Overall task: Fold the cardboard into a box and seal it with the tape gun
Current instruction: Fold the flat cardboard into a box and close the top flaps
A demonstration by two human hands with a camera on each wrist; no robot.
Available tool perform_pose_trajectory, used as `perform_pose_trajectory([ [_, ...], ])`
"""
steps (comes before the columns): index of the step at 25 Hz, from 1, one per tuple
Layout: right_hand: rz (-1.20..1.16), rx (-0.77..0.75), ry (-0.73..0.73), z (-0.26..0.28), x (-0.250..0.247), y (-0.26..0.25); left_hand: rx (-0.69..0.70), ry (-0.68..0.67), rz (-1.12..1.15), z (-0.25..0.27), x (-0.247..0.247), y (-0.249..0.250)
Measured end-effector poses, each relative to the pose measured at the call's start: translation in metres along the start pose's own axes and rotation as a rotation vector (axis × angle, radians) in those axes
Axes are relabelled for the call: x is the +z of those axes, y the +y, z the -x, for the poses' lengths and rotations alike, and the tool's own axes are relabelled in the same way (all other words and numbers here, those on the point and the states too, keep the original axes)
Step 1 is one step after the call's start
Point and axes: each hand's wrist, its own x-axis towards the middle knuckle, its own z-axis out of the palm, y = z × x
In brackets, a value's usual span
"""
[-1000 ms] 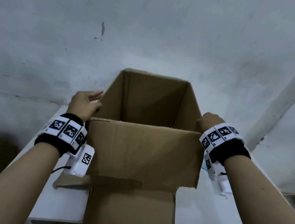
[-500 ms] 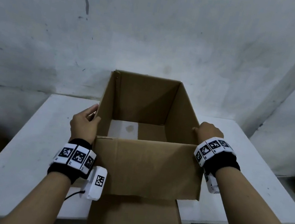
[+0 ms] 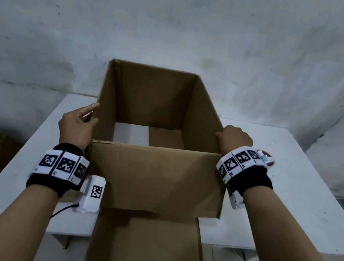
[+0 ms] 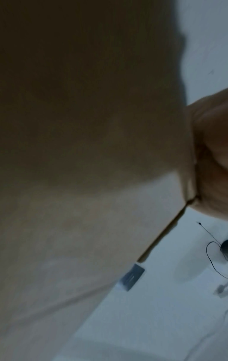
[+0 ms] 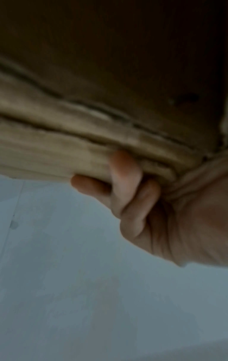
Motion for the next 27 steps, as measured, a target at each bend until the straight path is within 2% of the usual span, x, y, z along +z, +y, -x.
perform_pose_trajectory([
  [4, -0.019, 0.056, 0.012, -0.006, 0.010, -0.016, -0.007, -0.040, 0.027, -0.025, -0.010, -0.009],
  [8, -0.078, 0.020, 0.022, 0.008, 0.011, -0.013, -0.015, -0.065, 0.088, -0.021, -0.015, -0.013],
  [10, -0.141, 0.006, 0.037, 0.017, 0.008, -0.011, -0.007, -0.133, 0.185, -0.008, -0.018, -0.011],
  [12, -0.223, -0.025, 0.152, 0.027, 0.001, -0.012, 0.086, -0.240, 0.136, 0.009, -0.021, -0.012],
  [14, -0.170, -0.167, 0.267, 0.045, -0.003, -0.022, 0.216, -0.303, -0.054, 0.018, -0.025, -0.016],
  [16, -0.047, -0.351, 0.180, 0.070, 0.005, -0.037, 0.243, -0.307, -0.173, 0.016, -0.031, -0.019],
  [18, 0.014, -0.457, 0.093, 0.093, 0.026, -0.047, 0.226, -0.305, -0.202, 0.013, -0.033, -0.019],
  [21, 0.086, -0.624, 0.235, 0.111, 0.045, -0.044, 0.240, -0.316, -0.232, 0.014, -0.037, -0.019],
  [22, 0.085, -0.667, 0.293, 0.108, 0.049, -0.040, 0.260, -0.331, -0.271, 0.016, -0.040, -0.018],
  [25, 0.002, -0.722, 0.189, 0.092, 0.043, -0.035, 0.382, -0.451, -0.571, 0.027, -0.062, -0.020],
  [27, -0.029, -0.750, 0.216, 0.088, 0.038, -0.039, 0.494, -0.529, -0.664, 0.036, -0.082, -0.023],
])
